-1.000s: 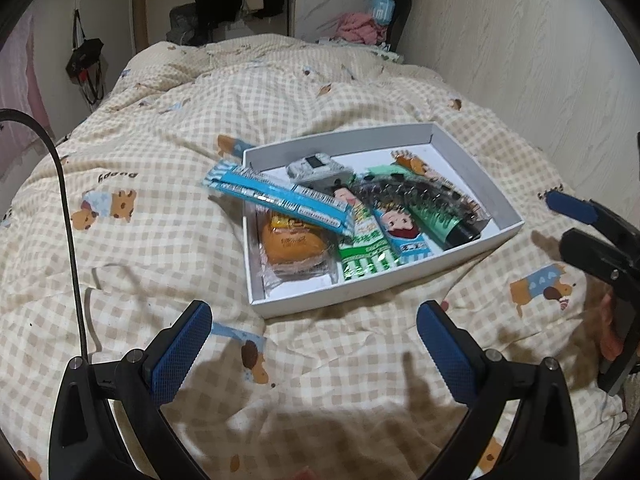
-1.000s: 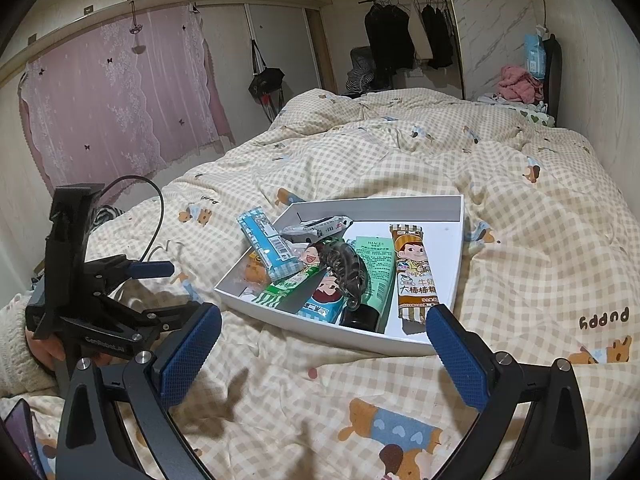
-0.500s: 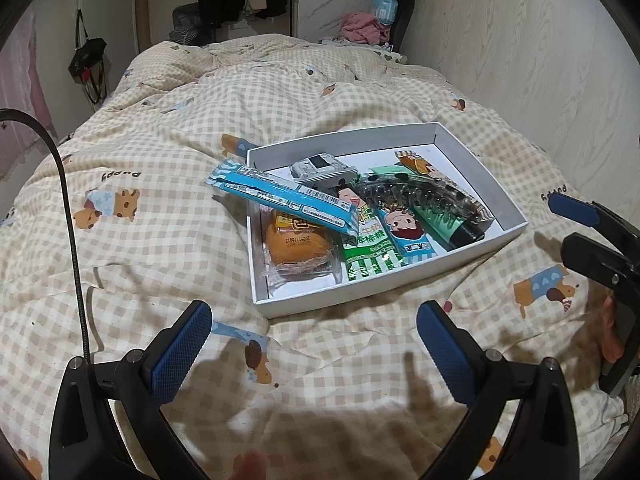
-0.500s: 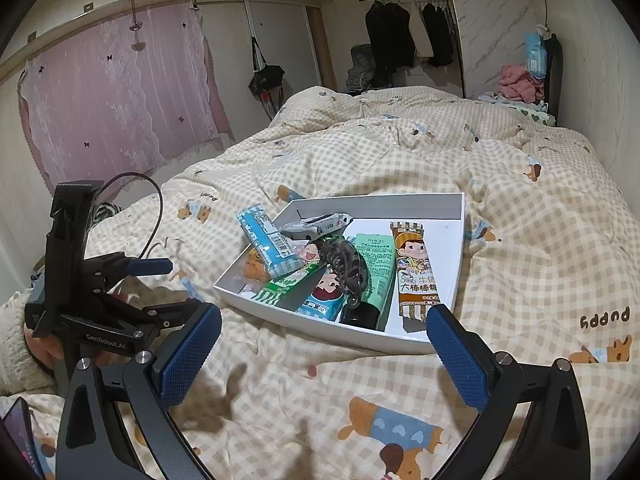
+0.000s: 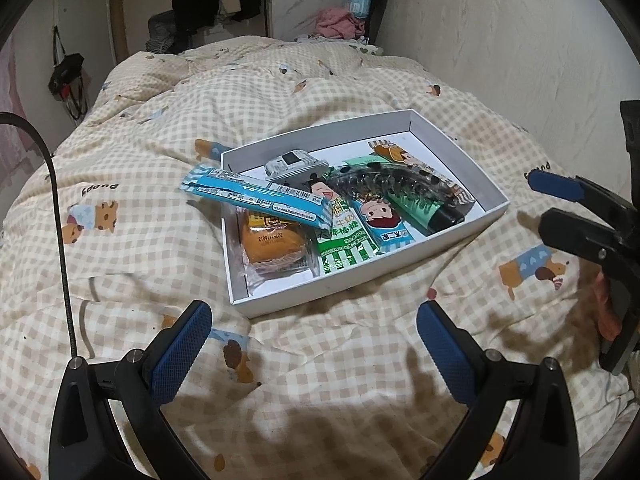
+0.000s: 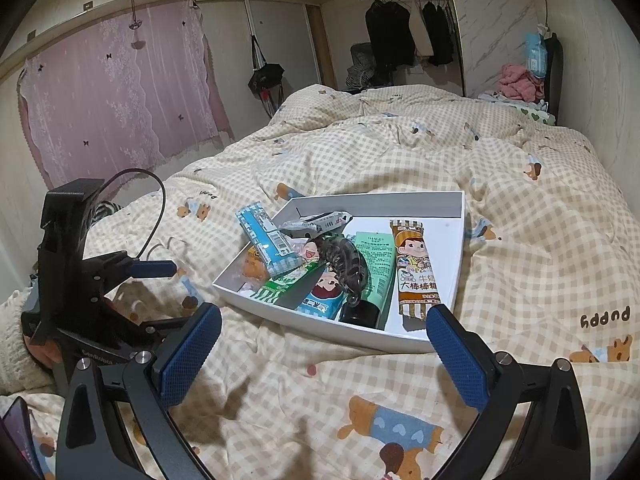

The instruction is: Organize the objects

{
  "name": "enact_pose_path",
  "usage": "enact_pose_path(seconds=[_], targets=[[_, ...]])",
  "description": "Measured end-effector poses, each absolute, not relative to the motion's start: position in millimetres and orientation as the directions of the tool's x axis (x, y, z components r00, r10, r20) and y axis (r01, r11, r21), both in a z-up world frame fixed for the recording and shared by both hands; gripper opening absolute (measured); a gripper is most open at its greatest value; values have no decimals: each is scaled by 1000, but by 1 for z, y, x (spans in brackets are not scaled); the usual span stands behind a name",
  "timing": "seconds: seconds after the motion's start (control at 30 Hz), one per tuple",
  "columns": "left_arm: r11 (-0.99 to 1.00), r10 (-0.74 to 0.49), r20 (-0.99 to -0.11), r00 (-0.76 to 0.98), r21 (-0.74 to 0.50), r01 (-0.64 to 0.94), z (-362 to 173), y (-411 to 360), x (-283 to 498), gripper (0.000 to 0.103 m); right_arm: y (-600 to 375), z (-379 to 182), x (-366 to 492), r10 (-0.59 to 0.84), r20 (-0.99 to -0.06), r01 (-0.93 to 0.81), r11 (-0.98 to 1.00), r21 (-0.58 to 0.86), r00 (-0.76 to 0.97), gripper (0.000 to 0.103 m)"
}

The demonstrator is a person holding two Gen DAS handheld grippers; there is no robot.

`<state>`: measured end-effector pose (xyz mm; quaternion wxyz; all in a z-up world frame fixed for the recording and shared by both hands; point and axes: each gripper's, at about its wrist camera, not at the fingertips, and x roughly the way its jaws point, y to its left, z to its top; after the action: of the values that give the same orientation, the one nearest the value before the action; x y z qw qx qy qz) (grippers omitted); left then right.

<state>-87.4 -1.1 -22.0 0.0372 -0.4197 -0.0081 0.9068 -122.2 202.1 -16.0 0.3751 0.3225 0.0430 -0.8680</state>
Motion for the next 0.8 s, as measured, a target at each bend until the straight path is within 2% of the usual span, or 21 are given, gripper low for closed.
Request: enact_pose_path(seconds=[0.8], targets=[[-997,67,-767,-638,-33,-65,-24,0,-87,102,203,-18,-124,-621,-595,675,-718,169,-511,103]])
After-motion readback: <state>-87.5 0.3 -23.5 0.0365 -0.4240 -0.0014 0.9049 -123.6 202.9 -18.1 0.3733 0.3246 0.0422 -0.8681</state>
